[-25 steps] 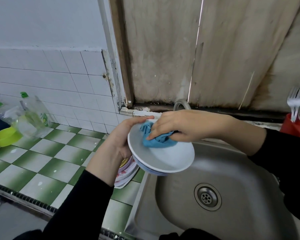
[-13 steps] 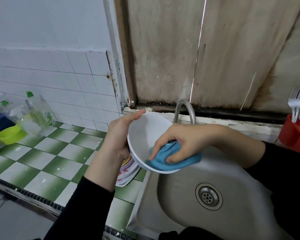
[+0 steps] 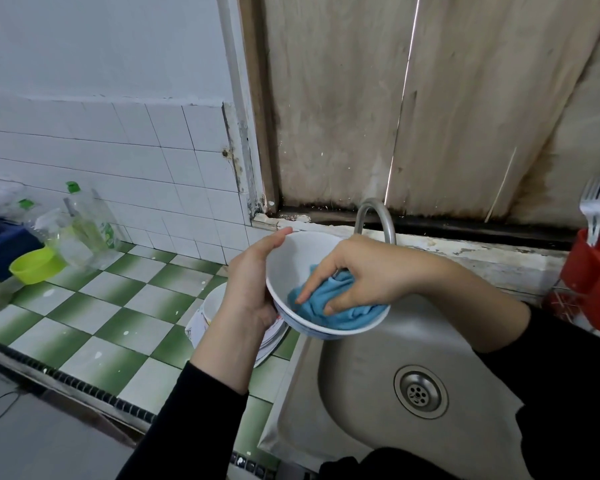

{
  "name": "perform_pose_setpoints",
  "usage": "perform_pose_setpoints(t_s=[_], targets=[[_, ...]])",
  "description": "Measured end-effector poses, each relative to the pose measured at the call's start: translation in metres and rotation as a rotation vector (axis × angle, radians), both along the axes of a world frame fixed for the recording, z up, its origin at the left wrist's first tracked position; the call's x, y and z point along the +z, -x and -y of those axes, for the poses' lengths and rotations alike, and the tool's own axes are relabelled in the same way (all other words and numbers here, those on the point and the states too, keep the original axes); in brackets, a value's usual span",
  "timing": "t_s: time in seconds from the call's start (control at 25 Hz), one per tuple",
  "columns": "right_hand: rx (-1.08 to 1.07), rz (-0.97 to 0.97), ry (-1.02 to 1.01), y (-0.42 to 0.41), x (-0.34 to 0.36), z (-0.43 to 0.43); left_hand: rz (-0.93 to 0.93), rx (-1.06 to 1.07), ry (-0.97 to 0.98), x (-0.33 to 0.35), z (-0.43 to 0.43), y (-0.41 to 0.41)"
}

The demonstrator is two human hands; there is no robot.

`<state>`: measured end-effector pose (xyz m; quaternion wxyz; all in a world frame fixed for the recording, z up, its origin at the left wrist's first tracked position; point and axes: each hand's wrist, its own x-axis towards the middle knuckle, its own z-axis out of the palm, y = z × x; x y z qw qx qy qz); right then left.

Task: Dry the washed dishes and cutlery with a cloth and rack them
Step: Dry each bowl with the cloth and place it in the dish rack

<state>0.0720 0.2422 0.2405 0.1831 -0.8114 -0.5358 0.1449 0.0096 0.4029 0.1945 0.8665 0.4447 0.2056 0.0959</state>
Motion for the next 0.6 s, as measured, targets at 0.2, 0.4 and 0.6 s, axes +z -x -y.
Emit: perform_pose_setpoints(t_s=[0.2, 0.4, 0.6], targets=[[-0.143, -0.284, -0.299, 0.012, -0.021, -0.015, -0.003, 0.106, -0.034, -0.001, 0.003, 0.001], [0.064, -0.032, 0.029, 0.006, -0.001, -0.002, -0.002, 0.050, -0.020, -0.002, -0.006, 0.005], [-0.140, -0.086, -0.278, 0.007, -0.020, -0.023, 0.022, 0.087, -0.041, -0.006, 0.002, -0.002]])
